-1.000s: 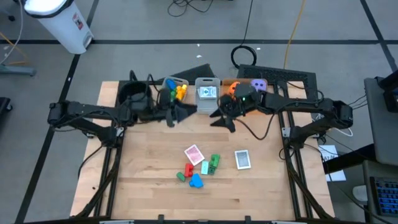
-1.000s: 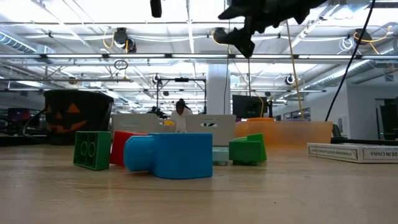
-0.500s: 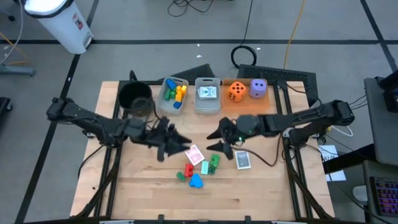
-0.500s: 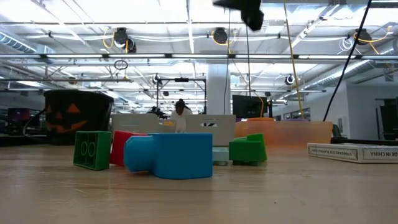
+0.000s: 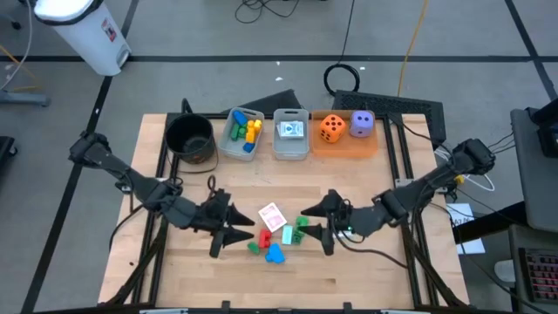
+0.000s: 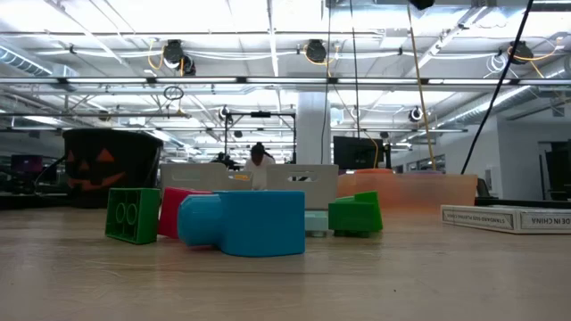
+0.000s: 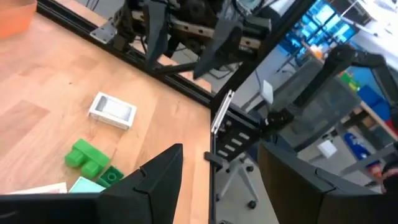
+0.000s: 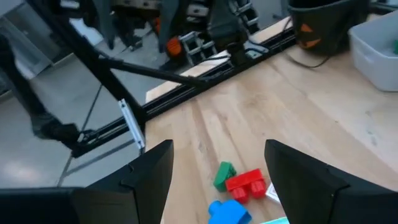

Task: Pick & Place Toys
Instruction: Put the black deck of cards into the right gray bin

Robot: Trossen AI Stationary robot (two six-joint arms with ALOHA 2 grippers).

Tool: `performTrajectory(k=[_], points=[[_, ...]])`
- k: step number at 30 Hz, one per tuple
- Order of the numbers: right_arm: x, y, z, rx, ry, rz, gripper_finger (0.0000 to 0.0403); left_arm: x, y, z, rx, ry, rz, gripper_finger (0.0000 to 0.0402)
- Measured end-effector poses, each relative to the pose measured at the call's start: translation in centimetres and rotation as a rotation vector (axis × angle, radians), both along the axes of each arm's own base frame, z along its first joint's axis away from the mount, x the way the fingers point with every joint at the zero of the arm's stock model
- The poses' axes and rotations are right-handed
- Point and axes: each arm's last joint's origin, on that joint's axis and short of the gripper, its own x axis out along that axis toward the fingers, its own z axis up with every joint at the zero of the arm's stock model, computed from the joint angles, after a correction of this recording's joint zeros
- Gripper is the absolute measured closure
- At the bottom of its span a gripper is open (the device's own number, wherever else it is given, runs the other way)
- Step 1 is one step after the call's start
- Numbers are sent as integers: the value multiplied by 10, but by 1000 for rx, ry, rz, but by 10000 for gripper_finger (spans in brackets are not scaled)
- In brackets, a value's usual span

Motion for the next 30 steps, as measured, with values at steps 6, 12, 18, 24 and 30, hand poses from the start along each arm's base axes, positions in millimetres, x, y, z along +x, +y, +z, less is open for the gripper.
performTrajectory(k=[6,12,18,24,30], points=[[-10,-5,-19,19,193,-90,161,-1,-2,3,18,-13,6,186],[-18,-22,-37,162,412,-209,161,-1,0,3,51,-12,53,186],[-10,-36,-32,264,432,-209,161,2,6,2,81,-16,92,186],[-8,-42,-20,324,432,-266,175,5,12,2,81,-14,119,186],[-32,-54,-37,304,690,-462,200,7,16,2,97,-15,128,186]])
